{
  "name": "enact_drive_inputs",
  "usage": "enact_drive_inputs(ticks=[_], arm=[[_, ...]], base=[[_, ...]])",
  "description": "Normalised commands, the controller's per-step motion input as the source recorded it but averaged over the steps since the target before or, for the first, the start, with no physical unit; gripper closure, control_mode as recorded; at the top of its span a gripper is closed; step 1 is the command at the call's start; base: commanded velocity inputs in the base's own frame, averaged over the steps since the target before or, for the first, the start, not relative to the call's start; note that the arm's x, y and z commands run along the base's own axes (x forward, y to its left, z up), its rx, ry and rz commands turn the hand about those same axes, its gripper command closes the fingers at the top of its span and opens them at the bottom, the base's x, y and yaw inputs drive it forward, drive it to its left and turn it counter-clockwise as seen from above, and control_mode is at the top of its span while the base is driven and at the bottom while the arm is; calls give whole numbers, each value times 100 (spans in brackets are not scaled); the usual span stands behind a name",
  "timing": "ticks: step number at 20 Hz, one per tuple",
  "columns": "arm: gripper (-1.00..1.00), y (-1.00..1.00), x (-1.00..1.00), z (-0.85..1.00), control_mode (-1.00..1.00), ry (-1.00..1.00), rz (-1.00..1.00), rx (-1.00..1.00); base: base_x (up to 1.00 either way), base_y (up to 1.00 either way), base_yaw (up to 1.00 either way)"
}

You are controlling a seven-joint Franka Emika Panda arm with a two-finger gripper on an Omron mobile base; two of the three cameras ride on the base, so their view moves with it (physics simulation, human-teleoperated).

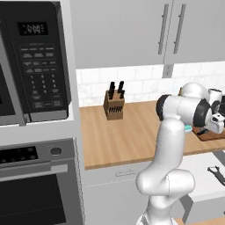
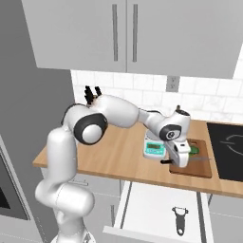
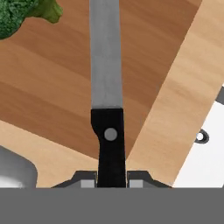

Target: Place the appropriate cutting tool for cutting the broccoli skin on the cutting board.

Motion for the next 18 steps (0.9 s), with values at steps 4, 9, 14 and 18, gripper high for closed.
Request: enact_drive_inputs(ticks=[4, 9, 14, 18], arm=[[100, -47, 42, -26, -100, 0, 4, 0], [100, -55, 39, -15, -100, 2, 1, 0], [100, -12, 30, -43, -100, 4, 0, 0], [-100, -1, 14, -28, -100, 1, 0, 0]], base=[[0, 0, 0], [0, 0, 0], [0, 0, 0], [0, 0, 0]])
